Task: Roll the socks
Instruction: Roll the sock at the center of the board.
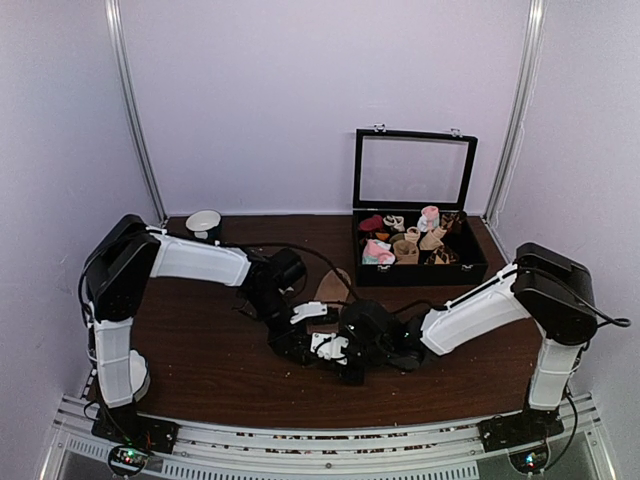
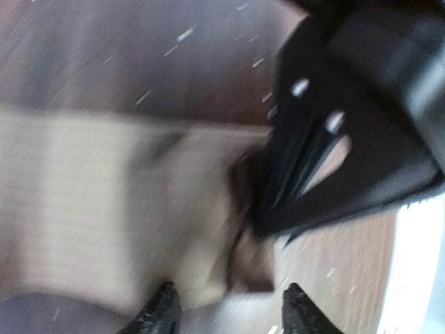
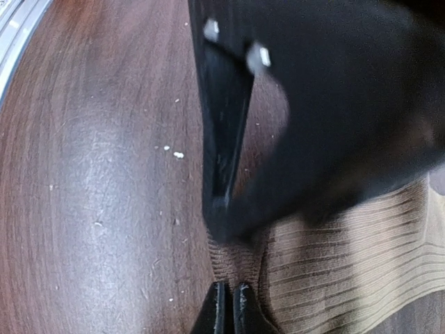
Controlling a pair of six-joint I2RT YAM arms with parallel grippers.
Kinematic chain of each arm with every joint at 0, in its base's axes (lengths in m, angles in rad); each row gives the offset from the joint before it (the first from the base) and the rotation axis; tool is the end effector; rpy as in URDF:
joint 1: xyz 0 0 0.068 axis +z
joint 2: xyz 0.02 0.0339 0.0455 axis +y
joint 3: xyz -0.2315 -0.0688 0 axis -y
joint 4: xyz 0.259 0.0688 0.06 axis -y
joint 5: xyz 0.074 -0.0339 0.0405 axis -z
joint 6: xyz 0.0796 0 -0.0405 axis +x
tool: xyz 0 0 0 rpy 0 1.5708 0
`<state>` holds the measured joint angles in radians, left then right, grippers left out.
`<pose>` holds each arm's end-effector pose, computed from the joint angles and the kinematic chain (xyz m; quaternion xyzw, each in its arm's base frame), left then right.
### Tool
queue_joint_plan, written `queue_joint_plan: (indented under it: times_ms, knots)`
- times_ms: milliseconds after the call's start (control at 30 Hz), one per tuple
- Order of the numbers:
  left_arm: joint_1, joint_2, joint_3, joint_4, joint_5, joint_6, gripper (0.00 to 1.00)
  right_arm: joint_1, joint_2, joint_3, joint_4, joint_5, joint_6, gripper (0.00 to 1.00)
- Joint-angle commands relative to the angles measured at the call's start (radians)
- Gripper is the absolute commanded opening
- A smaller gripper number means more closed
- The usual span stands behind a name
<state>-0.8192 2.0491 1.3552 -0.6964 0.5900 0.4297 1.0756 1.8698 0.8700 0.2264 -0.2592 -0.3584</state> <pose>0.2334 -0.3146 0.0616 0.5784 0.7578 -0.3008 0.0286 0.1658 0.3499 0.0438 -0.6383 0.6559 0.2466 0.3187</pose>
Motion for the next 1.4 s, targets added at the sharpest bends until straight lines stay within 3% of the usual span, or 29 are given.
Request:
queue_joint_plan:
  times_ms: [0,67,167,333,467,700,967,1367]
  knots:
    - [0.074,-0.107,-0.051,-0.028,-0.061,0.015,0.58,-0.013,0.078,0.039,-0.301,-0.037,0.056,0.03]
    - [0.099,-0.174,-0.098,0.018,-0.05,0.011,0.67,-0.022,0.078,0.058,-0.32,-0.088,0.09,0.02]
    - [0.124,-0.288,-0.2,0.107,-0.027,0.015,0.71,-0.039,0.065,0.069,-0.325,-0.178,0.163,0.02]
    - [0.128,-0.397,-0.331,0.21,0.084,0.015,0.68,-0.076,0.077,0.107,-0.327,-0.328,0.323,0.02]
    - [0.092,-0.386,-0.398,0.296,0.114,0.025,0.63,-0.117,0.111,0.119,-0.29,-0.443,0.449,0.02]
    - [0.002,-0.343,-0.39,0.348,0.071,0.049,0.56,-0.158,0.167,0.123,-0.186,-0.613,0.659,0.02]
    - [-0.031,-0.269,-0.341,0.334,0.055,0.117,0.44,-0.189,0.177,0.1,-0.05,-0.659,0.823,0.02]
    - [-0.061,-0.184,-0.303,0.344,0.039,0.123,0.38,-0.201,0.203,0.07,0.125,-0.701,0.958,0.02]
